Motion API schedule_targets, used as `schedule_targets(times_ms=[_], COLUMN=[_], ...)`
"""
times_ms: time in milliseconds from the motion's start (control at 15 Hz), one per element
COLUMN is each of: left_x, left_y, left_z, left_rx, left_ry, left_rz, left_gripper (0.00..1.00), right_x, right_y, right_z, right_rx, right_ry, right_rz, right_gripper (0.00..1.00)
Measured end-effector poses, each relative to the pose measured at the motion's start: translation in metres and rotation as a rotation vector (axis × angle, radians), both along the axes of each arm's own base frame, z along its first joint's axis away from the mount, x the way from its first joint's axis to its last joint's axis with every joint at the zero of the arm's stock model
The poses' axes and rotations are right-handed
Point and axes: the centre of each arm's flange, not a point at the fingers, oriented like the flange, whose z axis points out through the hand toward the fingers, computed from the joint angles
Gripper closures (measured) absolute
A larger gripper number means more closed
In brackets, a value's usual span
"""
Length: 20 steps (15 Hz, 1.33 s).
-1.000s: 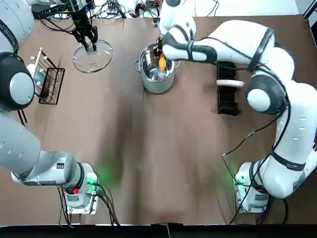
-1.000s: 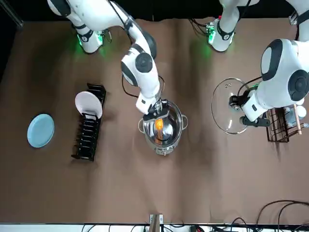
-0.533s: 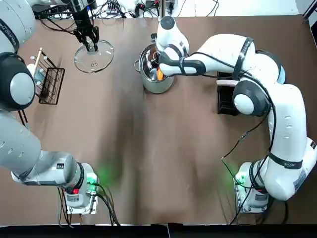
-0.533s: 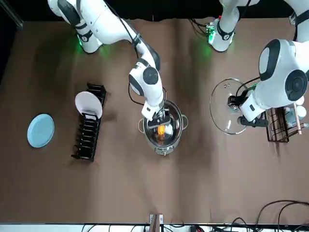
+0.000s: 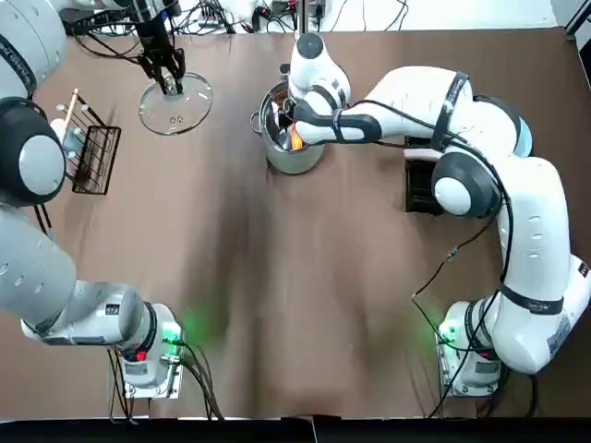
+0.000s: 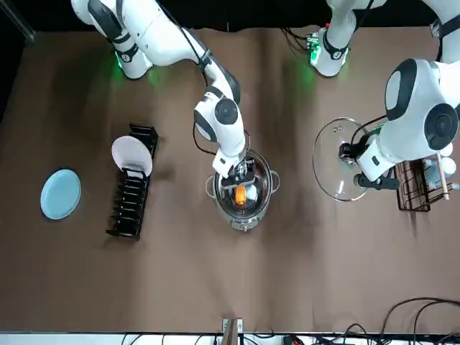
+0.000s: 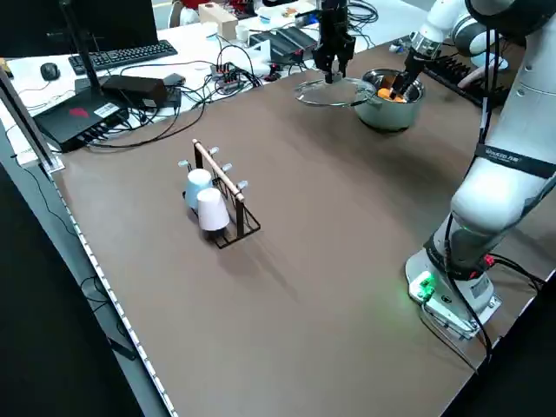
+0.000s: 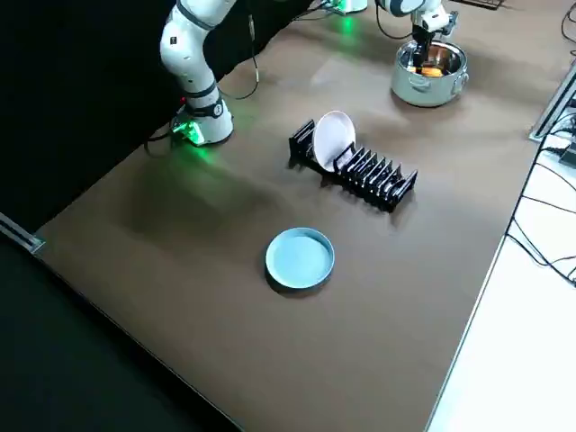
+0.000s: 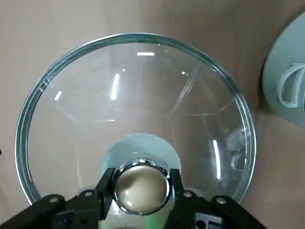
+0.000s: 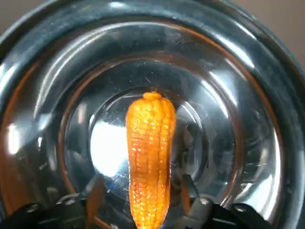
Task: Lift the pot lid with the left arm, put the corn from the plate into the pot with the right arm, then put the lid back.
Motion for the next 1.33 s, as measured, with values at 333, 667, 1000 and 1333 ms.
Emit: schedule_targets(times_ms=[333, 667, 1000, 1333], left_x=[0.001, 0.007, -0.010, -0.030], left_y=[0.000, -0.029, -0.153, -0.261], left_z=[-0.003, 0.013, 0.029, 0.012], left_rx=[-0.001, -0.052, -0.055, 0.016], left_ry=[0.004, -0.061, -0.200, -0.275], left_rz=[0.001, 0.037, 0.167, 0.241], left_gripper=[0.49, 0.49, 0.49, 0.49], right_x=[0.019, 0.041, 0.086, 0.111], right_y=[-0.009, -0.070, -0.183, -0.363], right_z=[0.063, 0.149, 0.210, 0.278], right_rx=[0.034, -0.063, -0.128, -0.078], right_ry=[-0.050, -0.032, -0.023, 0.104], right_rz=[-0.053, -0.042, 0.033, 0.152], right_gripper=[0.00, 0.04, 0.04, 0.00])
